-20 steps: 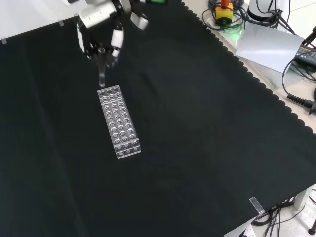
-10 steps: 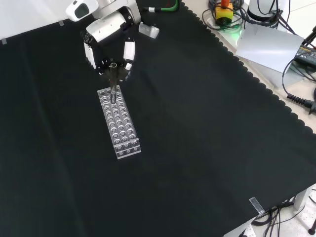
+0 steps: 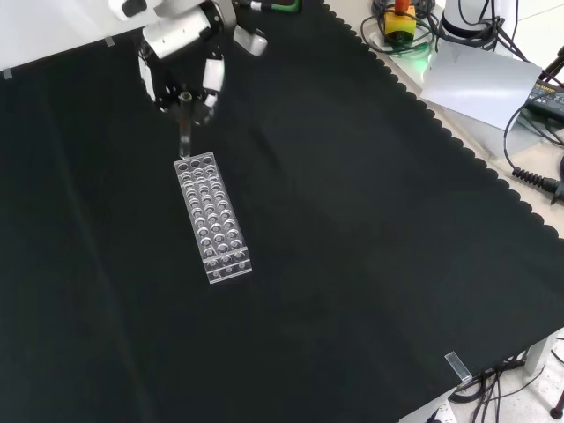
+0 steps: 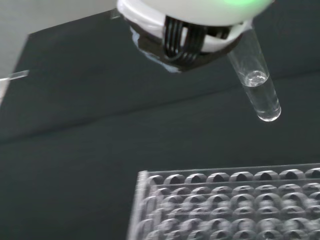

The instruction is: Shake the test tube.

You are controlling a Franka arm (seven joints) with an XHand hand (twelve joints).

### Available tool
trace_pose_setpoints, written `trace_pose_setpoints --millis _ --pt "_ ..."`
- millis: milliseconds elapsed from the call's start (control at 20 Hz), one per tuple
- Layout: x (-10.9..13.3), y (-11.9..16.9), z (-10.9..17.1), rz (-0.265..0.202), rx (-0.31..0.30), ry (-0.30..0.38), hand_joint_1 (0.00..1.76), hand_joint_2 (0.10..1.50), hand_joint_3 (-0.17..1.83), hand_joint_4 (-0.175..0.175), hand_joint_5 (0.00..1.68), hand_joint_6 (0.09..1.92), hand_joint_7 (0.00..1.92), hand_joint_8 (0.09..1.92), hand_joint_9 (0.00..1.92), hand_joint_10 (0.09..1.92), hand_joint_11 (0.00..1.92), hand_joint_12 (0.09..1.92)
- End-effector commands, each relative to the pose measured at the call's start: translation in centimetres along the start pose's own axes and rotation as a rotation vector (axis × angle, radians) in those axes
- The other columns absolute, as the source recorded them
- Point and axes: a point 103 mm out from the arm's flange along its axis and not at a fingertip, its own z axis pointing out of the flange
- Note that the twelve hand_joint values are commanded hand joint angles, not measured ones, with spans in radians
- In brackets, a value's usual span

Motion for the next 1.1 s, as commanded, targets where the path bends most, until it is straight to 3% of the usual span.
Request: trace_pose_setpoints --millis 50,250,500,1100 --pt "-5.0 0.0 -1.7 0.079 -0.040 -0.057 1.42 0.81 0.32 -0.175 1.26 0.55 1.68 0.54 1.27 0.61 1.10 1.04" --pt "-6.4 0.1 -2.4 0.101 -0.056 -0.091 1.42 0.81 0.32 -0.175 1.26 0.55 1.68 0.54 1.27 0.61 1.10 1.04" --pt "-6.6 0.1 -2.6 0.110 -0.060 -0.056 1.42 0.81 0.32 -0.175 1.26 0.55 1.67 0.54 1.27 0.61 1.10 1.04" --pt "-0.9 -0.4 2.4 0.062 0.029 0.087 1.42 0.81 0.32 -0.175 1.26 0.55 1.67 0.54 1.27 0.61 1.10 1.04"
